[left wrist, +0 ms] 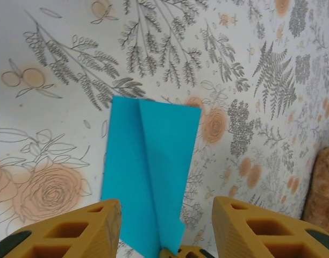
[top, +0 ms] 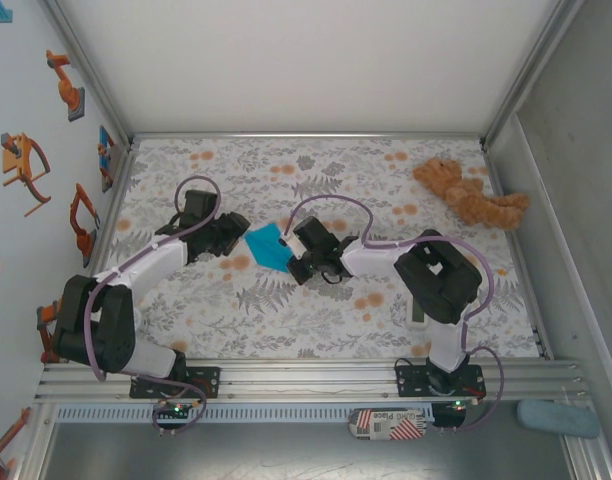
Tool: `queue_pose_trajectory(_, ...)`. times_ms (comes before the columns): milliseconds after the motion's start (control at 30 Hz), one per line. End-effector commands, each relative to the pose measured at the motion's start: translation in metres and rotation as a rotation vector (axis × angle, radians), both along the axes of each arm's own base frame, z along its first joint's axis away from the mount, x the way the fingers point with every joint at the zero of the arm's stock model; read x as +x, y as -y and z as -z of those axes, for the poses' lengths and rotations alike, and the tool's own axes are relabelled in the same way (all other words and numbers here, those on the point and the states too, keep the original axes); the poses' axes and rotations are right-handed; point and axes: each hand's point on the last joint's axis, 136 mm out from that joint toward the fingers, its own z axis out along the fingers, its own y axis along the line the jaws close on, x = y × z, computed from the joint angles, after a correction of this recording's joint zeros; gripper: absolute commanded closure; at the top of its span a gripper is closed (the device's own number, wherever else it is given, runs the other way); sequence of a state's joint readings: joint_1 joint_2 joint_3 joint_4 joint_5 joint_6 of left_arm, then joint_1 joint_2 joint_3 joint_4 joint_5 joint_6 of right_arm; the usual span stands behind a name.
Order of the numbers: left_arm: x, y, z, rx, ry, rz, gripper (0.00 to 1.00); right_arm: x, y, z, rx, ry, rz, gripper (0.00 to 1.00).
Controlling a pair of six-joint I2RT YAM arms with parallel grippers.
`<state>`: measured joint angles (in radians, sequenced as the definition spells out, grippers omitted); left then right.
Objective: Fold a paper plane with a square sheet of paper (pick it up from the middle)
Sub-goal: Fourth fold the wing at the center of the table.
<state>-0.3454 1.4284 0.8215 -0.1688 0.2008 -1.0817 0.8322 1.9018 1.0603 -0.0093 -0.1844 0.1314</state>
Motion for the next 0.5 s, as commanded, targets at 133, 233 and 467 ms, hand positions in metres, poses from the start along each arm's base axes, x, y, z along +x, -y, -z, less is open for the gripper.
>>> queue_pose_trajectory(133,-0.013,0.003,-0.003,-0.009,0.066,0.017,0.51,0.0,0.0,0.0,0.056,-0.186,0.075,0.98)
queue_pose_trajectory(233,-0.014,0.004,-0.001,-0.028,0.094,0.019,0.51,0.0,0.002,0.003,0.067,-0.23,0.09,0.98)
queue_pose_trajectory(467,-0.015,0.03,0.001,-0.082,0.127,0.099,0.5,-0.002,0.006,0.002,0.099,-0.306,0.109,0.98)
